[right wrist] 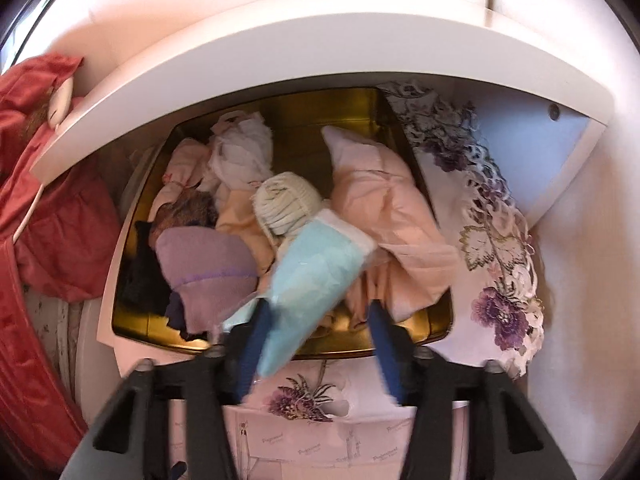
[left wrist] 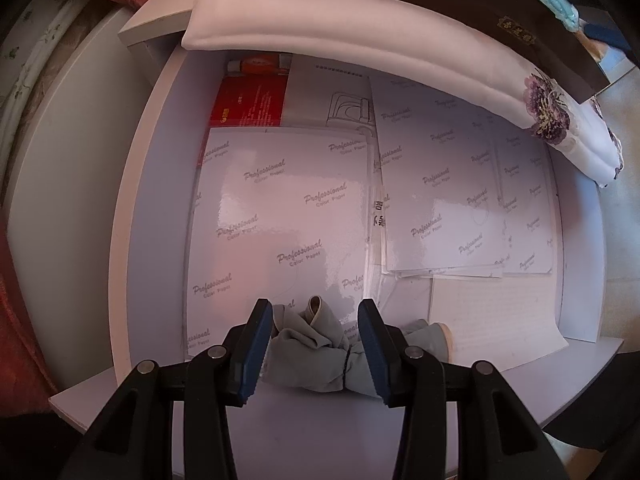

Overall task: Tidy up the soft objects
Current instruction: 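Carry the mint-green packet up into the gold tray with the right tool, then open the right tool to release the packet into the tray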

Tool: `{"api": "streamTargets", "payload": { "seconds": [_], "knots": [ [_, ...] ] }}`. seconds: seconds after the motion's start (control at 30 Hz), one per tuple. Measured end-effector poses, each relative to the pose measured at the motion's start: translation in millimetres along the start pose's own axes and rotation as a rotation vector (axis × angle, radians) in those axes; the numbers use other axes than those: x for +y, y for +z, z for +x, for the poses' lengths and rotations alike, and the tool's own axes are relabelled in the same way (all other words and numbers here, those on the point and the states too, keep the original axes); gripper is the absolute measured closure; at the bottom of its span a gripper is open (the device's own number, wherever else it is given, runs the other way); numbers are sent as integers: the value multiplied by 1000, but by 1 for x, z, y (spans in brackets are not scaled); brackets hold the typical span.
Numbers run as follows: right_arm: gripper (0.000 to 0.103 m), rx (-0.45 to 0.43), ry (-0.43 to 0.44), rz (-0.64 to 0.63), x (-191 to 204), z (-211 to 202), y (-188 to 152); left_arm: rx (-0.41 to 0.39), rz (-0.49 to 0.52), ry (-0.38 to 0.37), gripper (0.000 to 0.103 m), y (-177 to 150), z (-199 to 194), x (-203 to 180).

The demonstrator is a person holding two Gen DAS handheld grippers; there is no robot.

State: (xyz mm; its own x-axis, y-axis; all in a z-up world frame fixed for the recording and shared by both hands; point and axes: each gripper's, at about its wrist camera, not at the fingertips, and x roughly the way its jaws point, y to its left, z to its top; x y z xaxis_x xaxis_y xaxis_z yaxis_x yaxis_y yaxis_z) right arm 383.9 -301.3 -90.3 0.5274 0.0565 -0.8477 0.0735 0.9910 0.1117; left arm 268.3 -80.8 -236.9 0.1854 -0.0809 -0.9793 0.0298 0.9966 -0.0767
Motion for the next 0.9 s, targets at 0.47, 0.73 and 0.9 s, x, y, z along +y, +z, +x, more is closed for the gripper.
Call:
{"api": "streamTargets", "payload": {
  "seconds": [0.47,0.73,0.9],
  "knots": [
    [83,51,-54,-50,11,29,7,-3,-1,1,58,0,-1,0],
    [78,38,-34,-56,11,16,4,-11,0,12,58,1,-3,1],
    [67,15,-32,-72,10,1,-7,-19,2,16,58,1,-7,2]
  ]
}}
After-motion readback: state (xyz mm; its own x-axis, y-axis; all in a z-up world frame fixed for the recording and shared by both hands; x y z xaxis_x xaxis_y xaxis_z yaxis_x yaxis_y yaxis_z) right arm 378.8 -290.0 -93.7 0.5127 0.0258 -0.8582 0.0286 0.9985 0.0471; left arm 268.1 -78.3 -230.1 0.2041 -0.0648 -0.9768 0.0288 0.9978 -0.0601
